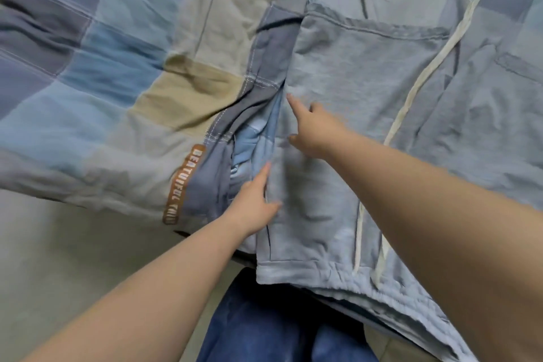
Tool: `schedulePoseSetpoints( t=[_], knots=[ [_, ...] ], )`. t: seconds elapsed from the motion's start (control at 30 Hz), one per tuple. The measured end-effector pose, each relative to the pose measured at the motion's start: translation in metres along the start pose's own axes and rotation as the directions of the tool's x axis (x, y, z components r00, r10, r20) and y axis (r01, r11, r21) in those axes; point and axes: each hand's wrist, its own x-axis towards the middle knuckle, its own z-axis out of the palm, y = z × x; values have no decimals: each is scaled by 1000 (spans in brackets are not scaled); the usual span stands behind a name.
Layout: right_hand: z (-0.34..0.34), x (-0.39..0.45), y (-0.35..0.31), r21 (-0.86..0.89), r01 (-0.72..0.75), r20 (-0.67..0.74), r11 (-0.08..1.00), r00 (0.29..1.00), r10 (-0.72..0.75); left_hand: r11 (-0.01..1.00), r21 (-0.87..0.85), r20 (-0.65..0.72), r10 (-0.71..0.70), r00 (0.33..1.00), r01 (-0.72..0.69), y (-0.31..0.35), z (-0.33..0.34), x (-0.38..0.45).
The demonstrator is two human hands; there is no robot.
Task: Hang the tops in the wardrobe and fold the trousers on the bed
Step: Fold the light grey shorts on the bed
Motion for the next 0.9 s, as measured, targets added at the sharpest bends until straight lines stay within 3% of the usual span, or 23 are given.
schedulePoseSetpoints(
  t=[0.1, 0.2, 0.33, 0.43, 0.53, 0.63, 0.73, 0.9],
  knots=[
    [9, 20, -20, -128, -15, 41, 992, 999, 21, 982, 154, 68, 103, 992, -112, -17, 12, -1],
    [11, 28, -29, -182, -60, 35, 981, 997, 68, 984, 115, 79, 125, 989, -134, -25, 19, -7],
    [15, 34, -37, -229, -112, 32, 967, 992, 122, 972, 176, -40, 168, 985, -158, -39, 27, -13],
    [17, 38, -40, -237, -161, 23, 958, 985, 172, 988, 86, -34, 131, 991, -127, -44, 33, -18],
    [20, 34, -35, -130, -189, -87, 973, 980, 179, 990, -18, 30, 139, 990, -138, -40, 34, -22],
    [21, 22, -20, 104, -97, -285, 990, 951, 123, 977, -22, 50, 215, 975, -214, -32, 31, -29],
    [14, 6, 4, 370, -75, -423, 926, 874, 239, 958, 6, 78, 285, 955, -286, -14, 37, -43],
    [-7, -17, 49, 447, -29, -518, 894, 807, 285, 886, 58, 85, 455, 886, -460, 23, 65, -70]
  ],
)
